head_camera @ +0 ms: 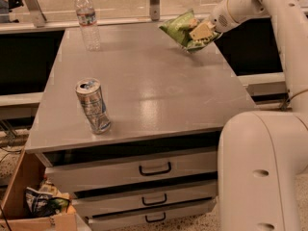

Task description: Move green jalapeno chip bag near redbull can

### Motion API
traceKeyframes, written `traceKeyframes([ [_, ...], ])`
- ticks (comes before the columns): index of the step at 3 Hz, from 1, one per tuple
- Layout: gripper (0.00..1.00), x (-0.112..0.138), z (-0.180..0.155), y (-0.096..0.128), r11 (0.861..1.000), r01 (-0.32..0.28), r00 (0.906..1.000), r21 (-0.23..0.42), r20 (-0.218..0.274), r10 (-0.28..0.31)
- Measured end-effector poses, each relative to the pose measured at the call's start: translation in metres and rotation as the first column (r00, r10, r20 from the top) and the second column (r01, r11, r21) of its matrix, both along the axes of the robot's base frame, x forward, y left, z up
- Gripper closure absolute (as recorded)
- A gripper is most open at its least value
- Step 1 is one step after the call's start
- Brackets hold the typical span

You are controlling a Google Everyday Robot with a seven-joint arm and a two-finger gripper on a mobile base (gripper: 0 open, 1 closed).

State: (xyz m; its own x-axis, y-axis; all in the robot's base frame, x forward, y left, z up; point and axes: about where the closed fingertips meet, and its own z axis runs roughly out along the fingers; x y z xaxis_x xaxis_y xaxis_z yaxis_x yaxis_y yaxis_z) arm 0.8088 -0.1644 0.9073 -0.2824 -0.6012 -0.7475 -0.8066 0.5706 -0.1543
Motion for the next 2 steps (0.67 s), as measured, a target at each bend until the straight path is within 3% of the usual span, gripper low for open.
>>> traceKeyframes([
  [1, 1.0, -0.037, 0.023, 0.02, 0.982, -0.184, 0.982, -0.04, 0.037, 0.185],
  [2, 1.0, -0.076, 0.019, 0.041, 0.934, -0.352, 0.9357, -0.062, -0.003, 0.353],
])
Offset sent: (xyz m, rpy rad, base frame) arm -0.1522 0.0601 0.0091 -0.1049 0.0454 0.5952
